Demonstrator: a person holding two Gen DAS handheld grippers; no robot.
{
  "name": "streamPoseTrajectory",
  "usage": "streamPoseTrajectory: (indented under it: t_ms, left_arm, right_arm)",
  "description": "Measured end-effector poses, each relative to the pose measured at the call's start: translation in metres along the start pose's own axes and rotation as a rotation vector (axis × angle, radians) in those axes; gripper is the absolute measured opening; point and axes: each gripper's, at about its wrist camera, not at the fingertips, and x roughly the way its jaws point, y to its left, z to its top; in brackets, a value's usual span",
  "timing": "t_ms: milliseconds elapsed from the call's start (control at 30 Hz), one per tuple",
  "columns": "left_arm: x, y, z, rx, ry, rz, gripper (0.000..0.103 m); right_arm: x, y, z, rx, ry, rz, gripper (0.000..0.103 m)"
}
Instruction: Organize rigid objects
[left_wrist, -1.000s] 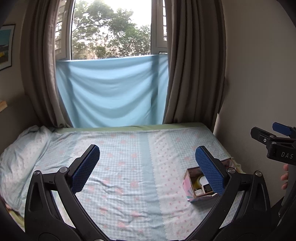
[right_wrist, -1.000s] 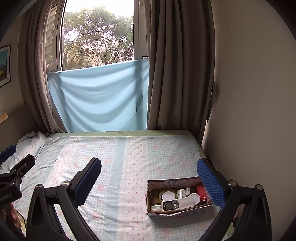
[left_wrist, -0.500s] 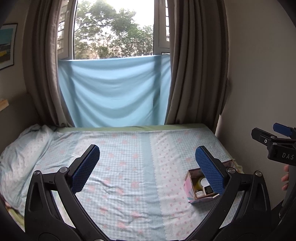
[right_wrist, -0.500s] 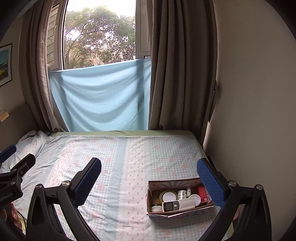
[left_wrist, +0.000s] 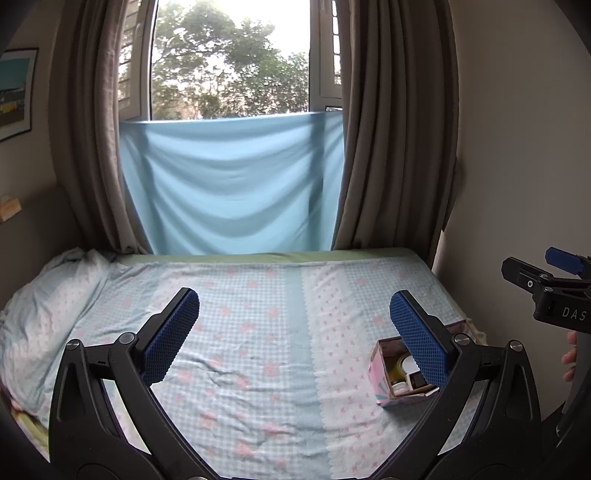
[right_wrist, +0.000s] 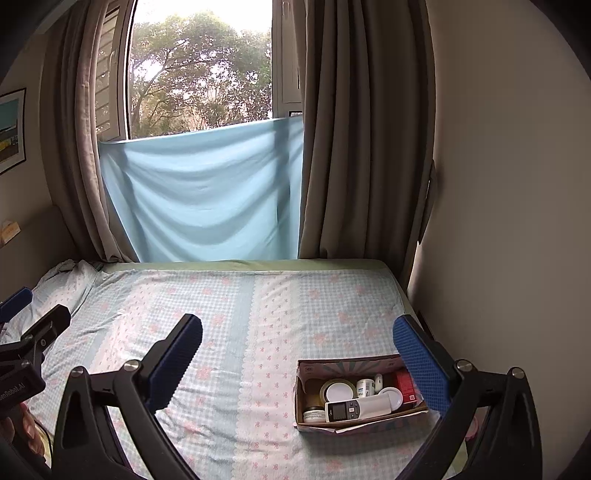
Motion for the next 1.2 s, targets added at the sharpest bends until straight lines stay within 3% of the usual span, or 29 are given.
streamPoseTrajectory:
  t_ms: [833,1200]
  left_arm:
    - [-0.010,-0.005,0.000,0.004,-0.035,0.027,0.103]
    - [-0.013,-0.012,0.000,0.019,-0.049,0.073,0.103]
  right_arm:
    - [-0.002,-0.001,-0.003,-0.003,-0.025,0.006,0.103]
    - [-0.004,-0.001,-0.005,-0.001,-0.023,0.007,0.103]
